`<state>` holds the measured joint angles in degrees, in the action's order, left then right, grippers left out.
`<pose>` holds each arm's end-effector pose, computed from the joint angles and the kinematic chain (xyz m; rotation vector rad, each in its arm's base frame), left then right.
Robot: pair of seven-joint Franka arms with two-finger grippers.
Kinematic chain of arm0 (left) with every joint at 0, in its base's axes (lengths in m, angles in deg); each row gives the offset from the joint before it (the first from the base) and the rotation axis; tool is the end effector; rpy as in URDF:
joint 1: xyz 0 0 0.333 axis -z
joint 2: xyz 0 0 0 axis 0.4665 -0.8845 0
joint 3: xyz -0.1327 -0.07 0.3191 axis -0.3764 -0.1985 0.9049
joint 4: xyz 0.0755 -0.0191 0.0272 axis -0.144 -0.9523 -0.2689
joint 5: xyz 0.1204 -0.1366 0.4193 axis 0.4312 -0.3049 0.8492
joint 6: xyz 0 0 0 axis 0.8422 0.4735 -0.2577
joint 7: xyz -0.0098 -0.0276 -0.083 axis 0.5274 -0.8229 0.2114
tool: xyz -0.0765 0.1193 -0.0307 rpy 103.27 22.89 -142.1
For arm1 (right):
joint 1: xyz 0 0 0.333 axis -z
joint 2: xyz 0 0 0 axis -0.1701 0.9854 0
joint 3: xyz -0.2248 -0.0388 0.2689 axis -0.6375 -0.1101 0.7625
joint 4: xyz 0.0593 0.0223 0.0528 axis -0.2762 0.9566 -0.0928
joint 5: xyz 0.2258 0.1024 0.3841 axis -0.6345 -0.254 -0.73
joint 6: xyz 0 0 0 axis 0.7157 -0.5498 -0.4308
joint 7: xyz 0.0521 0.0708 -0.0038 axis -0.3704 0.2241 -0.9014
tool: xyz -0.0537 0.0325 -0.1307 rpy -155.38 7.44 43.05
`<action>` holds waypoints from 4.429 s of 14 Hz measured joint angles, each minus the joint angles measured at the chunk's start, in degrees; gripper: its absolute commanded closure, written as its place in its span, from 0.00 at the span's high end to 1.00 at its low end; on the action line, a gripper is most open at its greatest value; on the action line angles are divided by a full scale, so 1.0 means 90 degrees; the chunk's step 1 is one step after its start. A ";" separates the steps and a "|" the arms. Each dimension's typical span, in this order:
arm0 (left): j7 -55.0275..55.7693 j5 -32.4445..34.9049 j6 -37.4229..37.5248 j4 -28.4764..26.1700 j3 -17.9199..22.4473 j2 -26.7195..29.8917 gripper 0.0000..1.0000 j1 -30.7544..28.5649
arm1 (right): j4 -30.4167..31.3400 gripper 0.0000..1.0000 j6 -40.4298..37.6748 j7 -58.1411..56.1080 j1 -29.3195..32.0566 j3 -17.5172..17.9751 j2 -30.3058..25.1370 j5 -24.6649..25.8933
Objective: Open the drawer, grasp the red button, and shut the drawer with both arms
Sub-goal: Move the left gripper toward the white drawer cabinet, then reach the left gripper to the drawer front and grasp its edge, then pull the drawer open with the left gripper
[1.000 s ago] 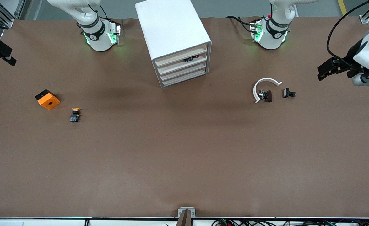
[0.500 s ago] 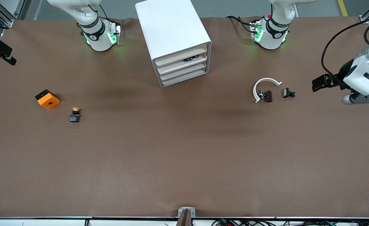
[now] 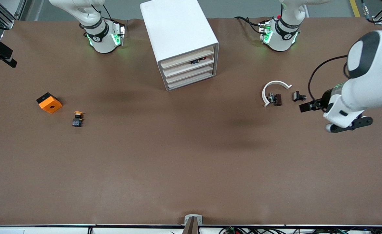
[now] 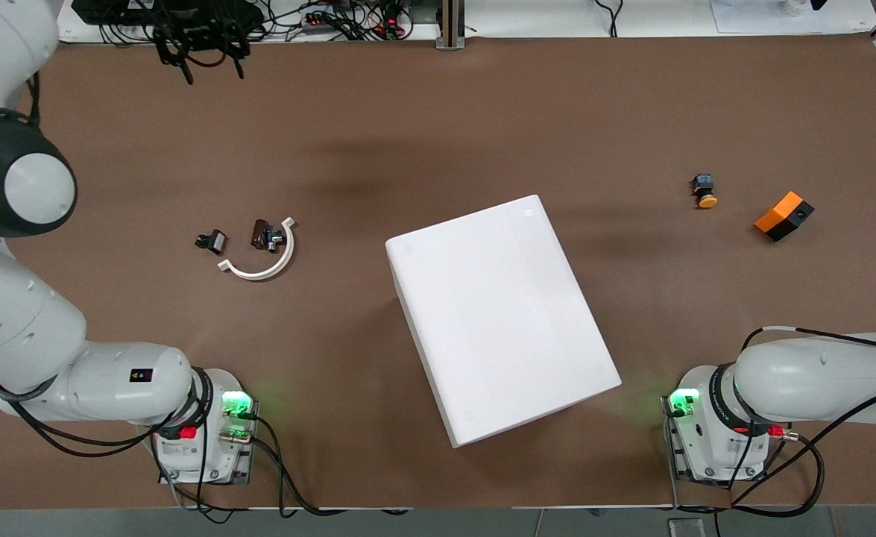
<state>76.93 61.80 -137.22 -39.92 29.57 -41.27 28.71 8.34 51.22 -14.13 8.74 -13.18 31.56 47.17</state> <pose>0.6691 -0.1085 0.4574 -3.0163 -0.3959 0.4021 0.5545 -0.0425 0.6927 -3.1349 0.0384 -0.0552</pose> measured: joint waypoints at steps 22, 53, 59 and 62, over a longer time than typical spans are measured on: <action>0.8780 -0.3137 -0.1802 0.0115 -0.0059 -0.2781 1.00 0.2275 | 0.0002 1.00 -0.0171 0.0027 0.0402 0.0314 0.0005 -0.0198; 1.1555 -0.6009 -0.0432 0.0462 -0.0055 -0.3494 0.73 0.3477 | 0.0002 1.00 -0.0171 0.0027 0.0401 0.0405 0.0005 -0.0200; 1.1558 -0.6300 0.0058 0.0490 -0.0054 -0.3518 0.43 0.3477 | -0.0012 1.00 -0.0155 0.0029 0.0402 0.0396 0.0005 -0.0197; 1.1558 -0.6424 0.0081 0.0488 -0.0058 -0.3702 0.29 0.3509 | -0.0014 1.00 -0.0157 0.0029 0.0403 0.0384 0.0006 -0.0197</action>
<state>180.95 3.99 -136.49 -35.53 29.05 -74.59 60.30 8.21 49.80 -13.87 12.37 -9.72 31.62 45.40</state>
